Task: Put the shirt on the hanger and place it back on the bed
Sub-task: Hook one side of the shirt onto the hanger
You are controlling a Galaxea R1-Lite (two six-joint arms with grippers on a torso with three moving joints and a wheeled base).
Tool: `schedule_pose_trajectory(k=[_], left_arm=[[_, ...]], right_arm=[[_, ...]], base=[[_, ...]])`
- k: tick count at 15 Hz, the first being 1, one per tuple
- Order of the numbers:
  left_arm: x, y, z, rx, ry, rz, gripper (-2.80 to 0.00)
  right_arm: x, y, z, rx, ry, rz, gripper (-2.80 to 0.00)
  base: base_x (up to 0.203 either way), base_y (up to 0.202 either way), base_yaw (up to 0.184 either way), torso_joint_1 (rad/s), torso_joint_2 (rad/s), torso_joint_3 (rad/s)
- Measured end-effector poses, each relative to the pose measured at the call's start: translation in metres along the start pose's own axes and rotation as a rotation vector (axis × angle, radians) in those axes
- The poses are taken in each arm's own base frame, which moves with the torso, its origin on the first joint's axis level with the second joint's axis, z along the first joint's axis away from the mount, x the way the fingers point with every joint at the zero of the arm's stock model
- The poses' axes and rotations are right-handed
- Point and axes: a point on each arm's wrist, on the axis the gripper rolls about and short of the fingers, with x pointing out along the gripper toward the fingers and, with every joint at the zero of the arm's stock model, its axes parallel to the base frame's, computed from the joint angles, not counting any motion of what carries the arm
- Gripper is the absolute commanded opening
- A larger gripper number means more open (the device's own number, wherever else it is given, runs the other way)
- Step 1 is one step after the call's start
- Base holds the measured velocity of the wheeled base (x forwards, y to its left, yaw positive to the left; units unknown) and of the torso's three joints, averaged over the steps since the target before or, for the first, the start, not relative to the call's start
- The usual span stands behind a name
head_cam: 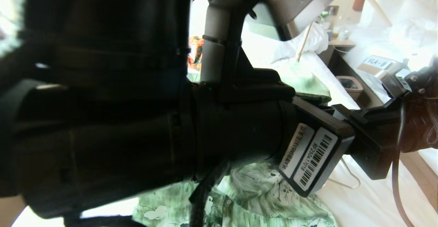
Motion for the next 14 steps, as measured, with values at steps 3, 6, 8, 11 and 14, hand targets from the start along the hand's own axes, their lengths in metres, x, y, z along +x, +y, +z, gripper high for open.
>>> schedule_pose_trajectory(k=[3, 6, 8, 11, 14], left_arm=[[0.006, -0.002, -0.004, 0.026, 0.018, -0.002, 0.0], [0.006, -0.005, -0.005, 0.034, 0.02, -0.011, 0.0], [0.004, -0.007, -0.007, 0.036, 0.029, -0.015, 0.0], [-0.001, -0.007, -0.01, 0.035, 0.034, -0.017, 0.0], [-0.015, -0.002, -0.007, 0.031, 0.017, 0.006, 0.0]], right_arm=[[-0.001, -0.002, -0.002, 0.005, 0.002, -0.007, -2.8], [-0.005, -0.007, 0.0, -0.003, -0.004, -0.031, -2.8], [-0.006, -0.011, 0.002, -0.013, -0.022, -0.044, -2.8], [-0.006, -0.015, 0.008, -0.019, -0.065, -0.055, -2.8], [-0.005, -0.02, 0.009, -0.035, -0.092, -0.061, -2.8]], base=[[0.0, 0.0, 0.0, 0.0, 0.0, 0.0], [0.0, 0.0, 0.0, 0.0, 0.0, 0.0], [0.0, 0.0, 0.0, 0.0, 0.0, 0.0], [0.0, 0.0, 0.0, 0.0, 0.0, 0.0], [0.0, 0.0, 0.0, 0.0, 0.0, 0.0]])
